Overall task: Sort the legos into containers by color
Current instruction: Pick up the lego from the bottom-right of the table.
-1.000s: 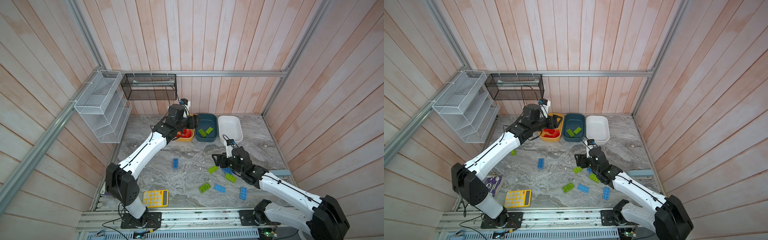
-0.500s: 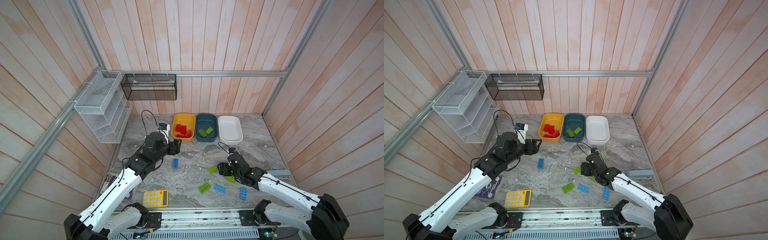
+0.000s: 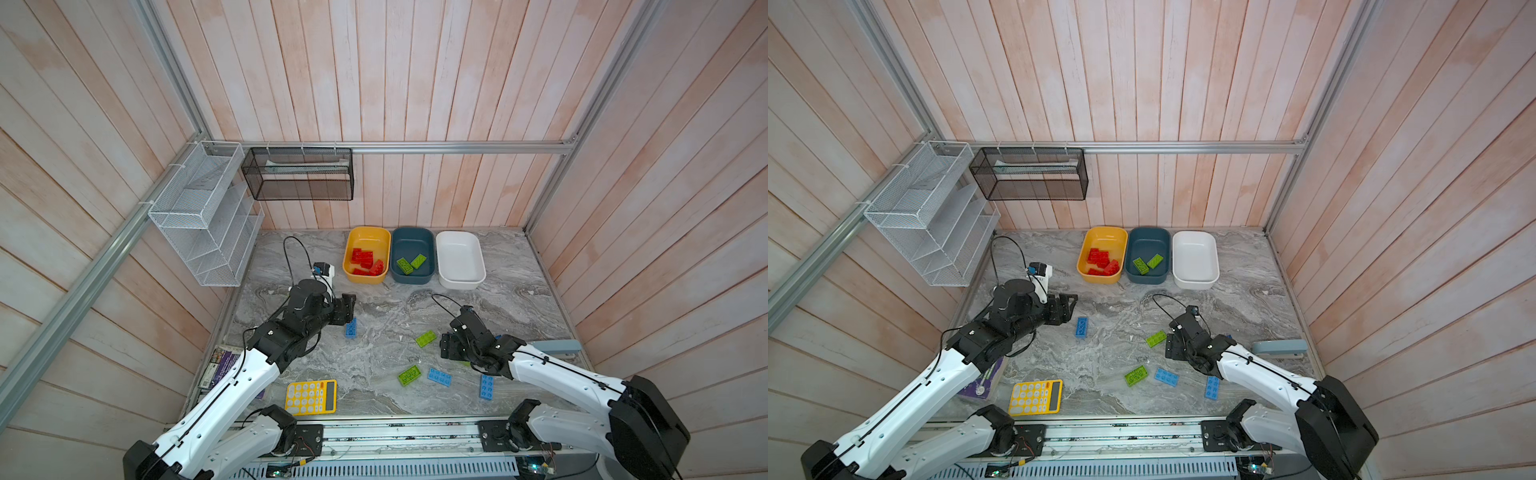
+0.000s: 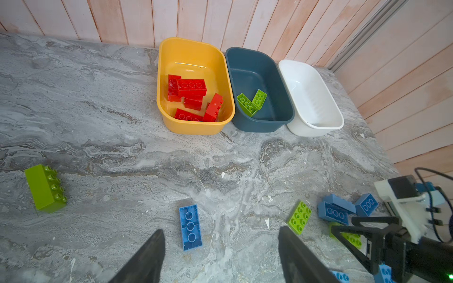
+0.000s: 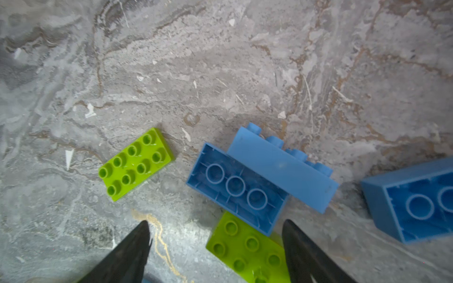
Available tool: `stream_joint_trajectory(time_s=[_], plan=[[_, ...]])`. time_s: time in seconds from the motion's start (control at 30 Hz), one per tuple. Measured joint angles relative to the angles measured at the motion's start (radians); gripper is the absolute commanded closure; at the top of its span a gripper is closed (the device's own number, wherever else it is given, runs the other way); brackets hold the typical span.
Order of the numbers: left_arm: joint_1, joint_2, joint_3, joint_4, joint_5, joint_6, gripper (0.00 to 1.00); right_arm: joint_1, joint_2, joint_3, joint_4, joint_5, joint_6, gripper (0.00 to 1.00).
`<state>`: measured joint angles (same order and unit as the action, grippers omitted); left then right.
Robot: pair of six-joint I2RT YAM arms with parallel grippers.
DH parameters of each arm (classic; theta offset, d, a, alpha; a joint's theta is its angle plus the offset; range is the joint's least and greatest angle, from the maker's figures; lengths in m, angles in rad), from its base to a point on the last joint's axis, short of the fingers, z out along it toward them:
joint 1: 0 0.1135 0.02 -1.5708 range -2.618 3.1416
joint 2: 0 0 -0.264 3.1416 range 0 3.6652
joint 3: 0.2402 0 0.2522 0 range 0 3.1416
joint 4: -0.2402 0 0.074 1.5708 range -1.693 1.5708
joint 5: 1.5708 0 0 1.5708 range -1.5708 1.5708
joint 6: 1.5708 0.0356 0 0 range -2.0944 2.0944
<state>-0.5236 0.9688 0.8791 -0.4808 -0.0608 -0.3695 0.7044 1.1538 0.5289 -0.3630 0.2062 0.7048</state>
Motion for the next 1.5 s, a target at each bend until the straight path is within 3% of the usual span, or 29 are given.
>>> stream_joint_trajectory(time_s=[0.27, 0.53, 0.77, 1.03, 1.3, 1.5], plan=[[0.000, -0.006, -0.006, 0.002, 0.001, 0.000, 0.26, 0.000, 0.031, -0.027, -0.012, 0.002, 0.014, 0.16], [0.000, -0.009, -0.006, 0.002, 0.001, 0.000, 0.26, 0.051, 0.103, -0.017, 0.000, 0.026, 0.008, 0.27], [0.000, -0.009, -0.006, 0.001, 0.001, 0.000, 0.26, 0.122, 0.165, 0.016, 0.009, 0.073, 0.011, 0.45], [0.000, -0.009, -0.006, -0.002, 0.001, 0.000, 0.26, 0.146, 0.195, 0.035, 0.028, 0.086, 0.026, 0.74], [0.000, -0.010, -0.006, -0.007, 0.003, -0.001, 0.26, 0.153, 0.203, 0.071, -0.001, 0.087, 0.014, 0.75], [0.000, -0.033, -0.040, -0.006, 0.022, -0.016, 0.26, 0.152, 0.211, 0.209, -0.029, 0.073, -0.031, 0.76]])
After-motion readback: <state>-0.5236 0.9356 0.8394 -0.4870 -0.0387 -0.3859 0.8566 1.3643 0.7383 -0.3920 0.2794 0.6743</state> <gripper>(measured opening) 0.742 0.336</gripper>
